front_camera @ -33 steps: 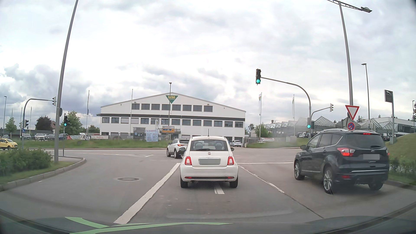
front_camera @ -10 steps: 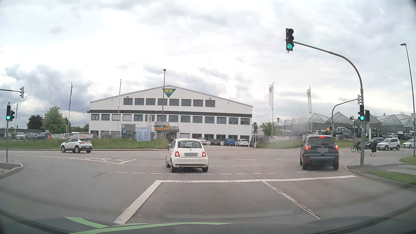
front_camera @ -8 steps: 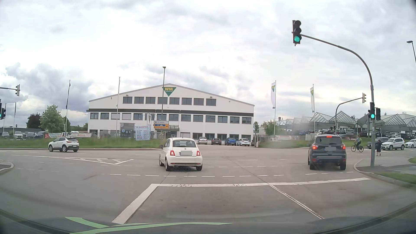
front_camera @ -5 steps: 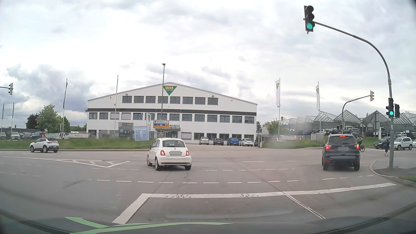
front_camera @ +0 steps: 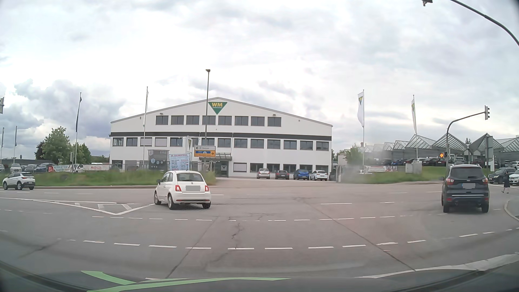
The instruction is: Follow the waypoints while adhering to traffic rules and regulations
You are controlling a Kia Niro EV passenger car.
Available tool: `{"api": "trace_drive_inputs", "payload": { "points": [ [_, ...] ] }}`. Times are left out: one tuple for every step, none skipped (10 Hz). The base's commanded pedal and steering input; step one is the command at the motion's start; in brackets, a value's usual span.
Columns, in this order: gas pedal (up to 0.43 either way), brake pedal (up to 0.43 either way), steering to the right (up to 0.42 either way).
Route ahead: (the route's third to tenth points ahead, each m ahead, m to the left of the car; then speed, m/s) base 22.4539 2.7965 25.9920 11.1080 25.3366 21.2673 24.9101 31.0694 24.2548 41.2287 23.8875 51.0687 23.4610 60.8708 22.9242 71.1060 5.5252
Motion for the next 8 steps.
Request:
{"api": "trace_drive_inputs", "payload": {
  "points": [
    [0.079,0.000,-0.074],
    [0.079,0.000,-0.081],
    [0.079,0.000,-0.086],
    [0.079,0.000,-0.089],
    [0.079,0.000,-0.091],
    [0.079,0.000,-0.096],
    [0.079,0.000,-0.103],
    [0.079,0.000,-0.110]
  ]
}}
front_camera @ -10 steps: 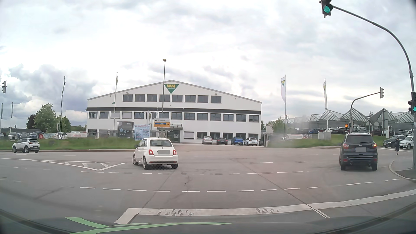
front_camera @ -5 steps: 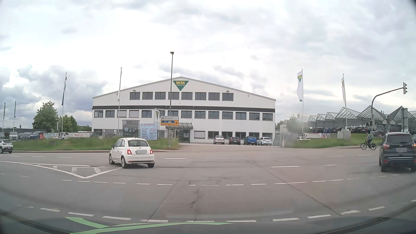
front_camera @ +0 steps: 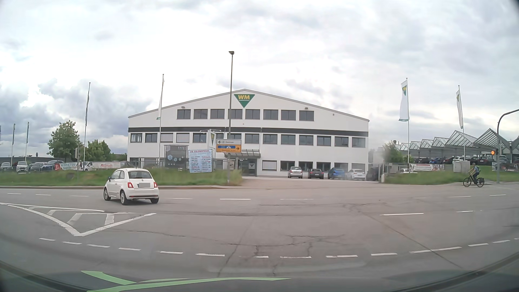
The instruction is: Follow the waypoints while adhering to traffic rules and regulations
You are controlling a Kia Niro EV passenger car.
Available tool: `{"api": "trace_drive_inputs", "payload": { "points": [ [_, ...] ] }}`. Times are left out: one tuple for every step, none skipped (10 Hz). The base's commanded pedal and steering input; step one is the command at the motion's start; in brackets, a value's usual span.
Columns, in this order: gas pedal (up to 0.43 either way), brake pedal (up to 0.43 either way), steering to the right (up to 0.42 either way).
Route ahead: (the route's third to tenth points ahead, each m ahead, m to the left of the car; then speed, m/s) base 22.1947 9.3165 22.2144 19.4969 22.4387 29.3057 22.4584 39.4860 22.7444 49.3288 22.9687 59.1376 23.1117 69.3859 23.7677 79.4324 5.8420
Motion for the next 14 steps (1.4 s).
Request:
{"api": "trace_drive_inputs", "payload": {
  "points": [
    [0.079,0.000,-0.112],
    [0.079,0.000,-0.115],
    [0.079,0.000,-0.124],
    [0.079,0.000,-0.135],
    [0.079,0.000,-0.144],
    [0.079,0.000,-0.152],
    [0.079,0.000,-0.163],
    [0.087,0.000,-0.170],
    [0.087,0.000,-0.173],
    [0.087,0.000,-0.174],
    [0.087,0.000,-0.178],
    [0.087,0.000,-0.185],
    [0.087,0.000,-0.194],
    [0.087,0.000,-0.201]
  ]
}}
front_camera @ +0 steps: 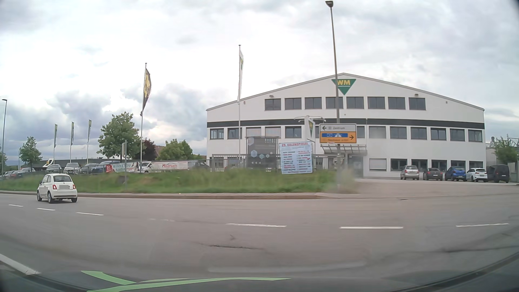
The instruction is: Follow the waypoints while adhering to traffic rules and regulations
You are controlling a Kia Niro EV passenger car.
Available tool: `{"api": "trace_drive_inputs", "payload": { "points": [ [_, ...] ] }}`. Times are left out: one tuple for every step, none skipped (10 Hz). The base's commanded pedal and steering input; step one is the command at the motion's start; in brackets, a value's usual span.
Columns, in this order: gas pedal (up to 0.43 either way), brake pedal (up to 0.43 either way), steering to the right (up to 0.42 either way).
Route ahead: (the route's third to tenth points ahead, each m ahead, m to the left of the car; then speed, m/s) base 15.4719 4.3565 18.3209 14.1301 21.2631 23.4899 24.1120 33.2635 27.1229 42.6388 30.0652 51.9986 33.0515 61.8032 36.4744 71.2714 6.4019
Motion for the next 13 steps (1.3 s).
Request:
{"api": "trace_drive_inputs", "payload": {
  "points": [
    [0.087,0.000,-0.206],
    [0.079,0.000,-0.210],
    [0.079,0.000,-0.214],
    [0.079,0.000,-0.219],
    [0.079,0.000,-0.222],
    [0.079,0.000,-0.231],
    [0.079,0.000,-0.244],
    [0.079,0.000,-0.257],
    [0.098,0.000,-0.263],
    [0.118,0.000,-0.266],
    [0.118,0.000,-0.268],
    [0.118,0.000,-0.268],
    [0.118,0.000,-0.267]
  ]
}}
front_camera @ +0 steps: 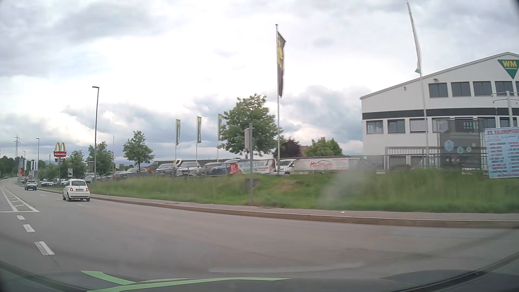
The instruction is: Follow the waypoints while adhering to traffic rules and regulations
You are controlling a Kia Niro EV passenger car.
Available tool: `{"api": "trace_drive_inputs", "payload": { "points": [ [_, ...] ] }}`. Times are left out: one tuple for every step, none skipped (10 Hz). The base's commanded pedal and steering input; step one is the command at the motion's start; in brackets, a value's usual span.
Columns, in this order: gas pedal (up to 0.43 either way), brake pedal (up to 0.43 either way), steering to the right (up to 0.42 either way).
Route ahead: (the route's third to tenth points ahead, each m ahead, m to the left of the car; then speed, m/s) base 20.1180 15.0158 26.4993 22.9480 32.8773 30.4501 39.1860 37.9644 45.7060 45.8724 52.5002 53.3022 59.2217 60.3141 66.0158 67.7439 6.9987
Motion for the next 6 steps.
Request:
{"api": "trace_drive_inputs", "payload": {
  "points": [
    [0.130,0.000,-0.265],
    [0.130,0.000,-0.261],
    [0.130,0.000,-0.249],
    [0.130,0.000,-0.234],
    [0.130,0.000,-0.225],
    [0.130,0.000,-0.214]
  ]
}}
